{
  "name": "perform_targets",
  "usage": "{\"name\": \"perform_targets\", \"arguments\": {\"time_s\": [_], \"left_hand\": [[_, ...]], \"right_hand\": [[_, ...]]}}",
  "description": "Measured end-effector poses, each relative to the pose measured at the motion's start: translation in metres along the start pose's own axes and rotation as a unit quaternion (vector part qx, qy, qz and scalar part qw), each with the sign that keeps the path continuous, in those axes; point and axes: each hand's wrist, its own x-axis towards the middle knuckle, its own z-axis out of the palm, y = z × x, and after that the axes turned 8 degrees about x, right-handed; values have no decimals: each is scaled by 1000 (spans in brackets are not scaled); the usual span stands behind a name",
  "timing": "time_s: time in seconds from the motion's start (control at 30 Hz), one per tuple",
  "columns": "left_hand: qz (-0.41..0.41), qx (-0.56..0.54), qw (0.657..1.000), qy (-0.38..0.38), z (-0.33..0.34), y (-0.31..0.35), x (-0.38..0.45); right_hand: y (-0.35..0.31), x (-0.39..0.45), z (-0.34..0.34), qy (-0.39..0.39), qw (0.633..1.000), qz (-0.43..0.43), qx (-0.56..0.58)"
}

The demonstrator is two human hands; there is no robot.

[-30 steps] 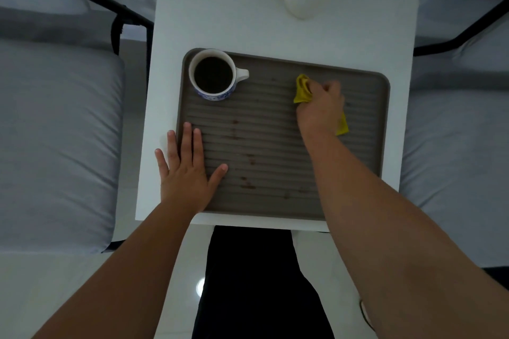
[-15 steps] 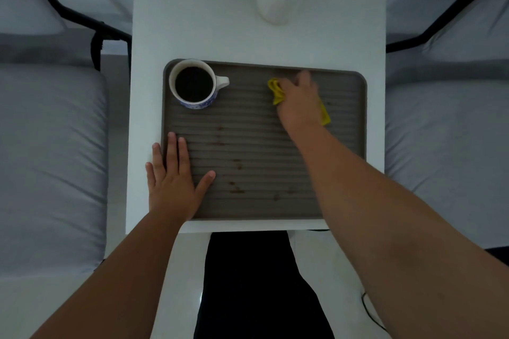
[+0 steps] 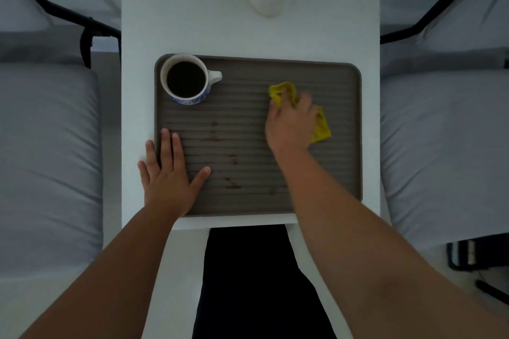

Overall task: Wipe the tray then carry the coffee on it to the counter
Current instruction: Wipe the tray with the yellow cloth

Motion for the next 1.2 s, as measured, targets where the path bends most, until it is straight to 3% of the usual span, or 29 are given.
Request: {"name": "perform_targets", "arguments": {"time_s": [0.2,0.27,0.3,0.37,0.43,0.47,0.57,0.73,0.9,1.07,1.2], "left_hand": [[-4,1,1000,-3,0,-1,1],[-5,-1,1000,-6,-1,-1,1],[-5,-4,1000,-6,-1,-1,1],[-4,-5,1000,-5,-2,0,0],[-5,0,1000,-8,-2,1,0],[-8,1,1000,-11,-3,1,0],[-11,5,1000,-23,-5,1,2],[-17,3,999,-27,-6,2,1],[-18,-9,1000,-11,-6,3,1],[-19,-12,1000,3,-6,4,-2],[-16,-15,1000,-6,-6,5,-3]], "right_hand": [[-12,-11,3,-78,977,-196,15],[10,2,-6,-61,972,-228,21],[24,8,-11,-49,979,-195,40],[52,18,-25,-30,994,-46,98],[80,24,-37,-7,981,114,160],[88,24,-41,4,973,152,173],[76,13,-42,-12,975,154,160],[-6,-19,-7,-49,987,94,117],[-62,-31,11,-150,984,-45,81],[-75,-23,14,-211,961,-175,22],[-40,-9,5,-192,966,-170,33]]}}
